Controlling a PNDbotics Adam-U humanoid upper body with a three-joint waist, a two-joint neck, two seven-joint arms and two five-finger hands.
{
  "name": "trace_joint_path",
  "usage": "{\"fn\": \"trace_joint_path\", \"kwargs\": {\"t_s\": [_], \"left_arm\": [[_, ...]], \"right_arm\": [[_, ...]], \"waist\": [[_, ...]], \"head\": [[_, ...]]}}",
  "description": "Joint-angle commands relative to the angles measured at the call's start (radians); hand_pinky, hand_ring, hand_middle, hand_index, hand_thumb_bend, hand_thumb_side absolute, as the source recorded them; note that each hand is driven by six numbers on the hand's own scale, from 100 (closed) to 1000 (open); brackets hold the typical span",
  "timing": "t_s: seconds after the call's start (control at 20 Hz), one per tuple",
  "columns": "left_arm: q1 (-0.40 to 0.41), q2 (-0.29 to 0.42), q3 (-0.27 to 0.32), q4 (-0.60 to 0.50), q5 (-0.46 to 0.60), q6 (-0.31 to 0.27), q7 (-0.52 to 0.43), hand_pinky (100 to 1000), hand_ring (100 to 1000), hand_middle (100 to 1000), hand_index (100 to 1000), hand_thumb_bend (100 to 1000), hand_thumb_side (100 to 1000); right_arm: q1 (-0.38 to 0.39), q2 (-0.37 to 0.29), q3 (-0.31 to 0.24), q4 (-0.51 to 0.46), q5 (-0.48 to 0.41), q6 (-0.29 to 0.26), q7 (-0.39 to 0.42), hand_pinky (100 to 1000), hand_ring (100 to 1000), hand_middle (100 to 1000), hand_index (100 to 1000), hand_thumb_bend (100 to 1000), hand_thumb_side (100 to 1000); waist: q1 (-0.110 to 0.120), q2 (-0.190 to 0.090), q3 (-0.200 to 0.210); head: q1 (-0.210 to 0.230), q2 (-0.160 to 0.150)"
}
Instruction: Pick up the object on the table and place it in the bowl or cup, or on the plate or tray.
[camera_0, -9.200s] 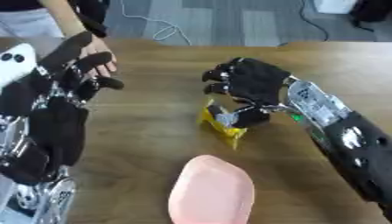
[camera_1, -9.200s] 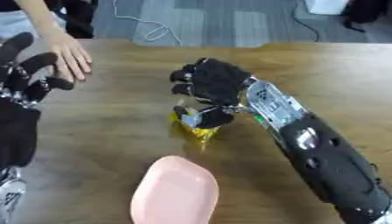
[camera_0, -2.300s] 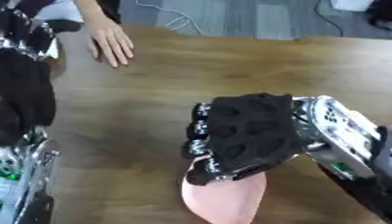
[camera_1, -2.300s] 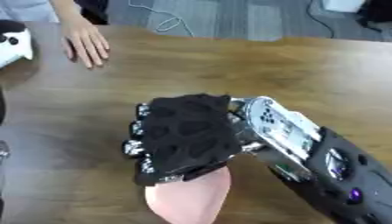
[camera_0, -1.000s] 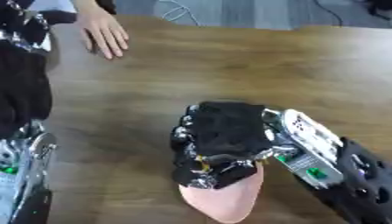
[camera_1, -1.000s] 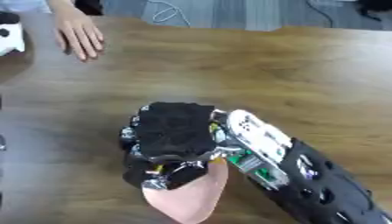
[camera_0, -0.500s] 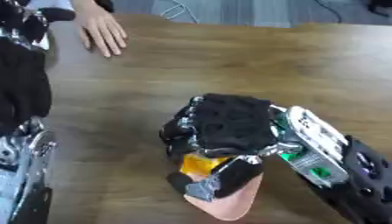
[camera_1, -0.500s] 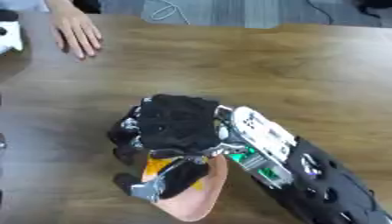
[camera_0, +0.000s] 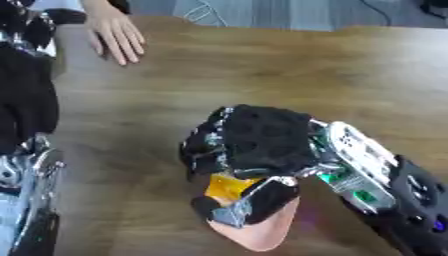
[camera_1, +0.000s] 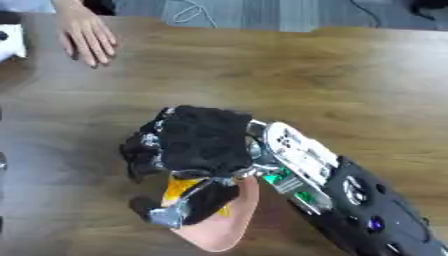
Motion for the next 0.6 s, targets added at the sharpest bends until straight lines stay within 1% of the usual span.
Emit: {"fn": "trace_joint_path", "kwargs": {"t_s": [0.05, 0.15, 0.2, 0.25, 0.3, 0.35, 0.4, 0.45, 0.55, 0.6], "left_arm": [[-0.005, 0.003, 0.014, -0.019, -0.003, 0.002, -0.001, 615, 817, 842, 829, 100, 868], [-0.003, 0.004, 0.016, -0.019, -0.005, 0.002, 0.0, 615, 817, 842, 829, 100, 868], [-0.002, 0.003, 0.016, -0.019, -0.006, 0.002, 0.001, 615, 817, 842, 830, 100, 868], [-0.001, 0.003, 0.017, -0.019, -0.006, 0.002, 0.002, 615, 817, 842, 830, 100, 868], [0.0, 0.003, 0.018, -0.019, -0.007, 0.002, 0.003, 615, 817, 842, 830, 100, 868], [0.001, 0.003, 0.019, -0.019, -0.008, 0.002, 0.004, 615, 816, 842, 830, 100, 868], [0.002, 0.003, 0.021, -0.019, -0.008, 0.002, 0.005, 614, 816, 842, 830, 100, 868], [0.003, 0.003, 0.021, -0.019, -0.009, 0.002, 0.006, 614, 816, 842, 830, 100, 868], [0.004, 0.001, 0.023, -0.019, -0.011, 0.002, 0.008, 614, 816, 842, 830, 100, 868], [0.004, 0.0, 0.024, -0.019, -0.011, 0.002, 0.009, 614, 816, 842, 829, 100, 868]], "right_arm": [[-0.019, -0.034, -0.012, -0.02, -0.006, -0.033, -0.002, 357, 539, 604, 595, 100, 901], [-0.019, -0.067, -0.027, -0.032, -0.052, -0.066, 0.009, 323, 494, 552, 591, 100, 885], [-0.017, -0.083, -0.038, -0.041, -0.087, -0.072, 0.012, 314, 487, 546, 589, 100, 883], [-0.015, -0.099, -0.052, -0.055, -0.124, -0.074, 0.017, 301, 480, 542, 589, 100, 883], [-0.009, -0.112, -0.067, -0.071, -0.165, -0.069, 0.021, 264, 461, 528, 593, 128, 874], [-0.004, -0.123, -0.081, -0.087, -0.207, -0.06, 0.027, 260, 459, 526, 594, 133, 873], [0.004, -0.13, -0.098, -0.1, -0.252, -0.051, 0.03, 240, 451, 525, 604, 108, 902], [0.008, -0.135, -0.116, -0.107, -0.289, -0.047, 0.035, 233, 449, 525, 607, 170, 869], [0.028, -0.135, -0.155, -0.112, -0.372, -0.033, 0.036, 217, 453, 525, 623, 227, 852], [0.043, -0.132, -0.176, -0.112, -0.426, -0.014, 0.038, 213, 463, 532, 644, 290, 832]], "waist": [[0.006, -0.017, -0.002], [0.006, -0.019, -0.005], [0.007, -0.02, -0.006], [0.008, -0.02, -0.007], [0.009, -0.02, -0.009], [0.01, -0.02, -0.01], [0.012, -0.02, -0.012], [0.013, -0.02, -0.014], [0.016, -0.018, -0.016], [0.018, -0.016, -0.018]], "head": [[-0.011, -0.004], [-0.006, -0.007], [-0.003, -0.009], [0.0, -0.011], [0.002, -0.013], [0.003, -0.014], [0.005, -0.016], [0.006, -0.017], [0.009, -0.021], [0.011, -0.023]]}}
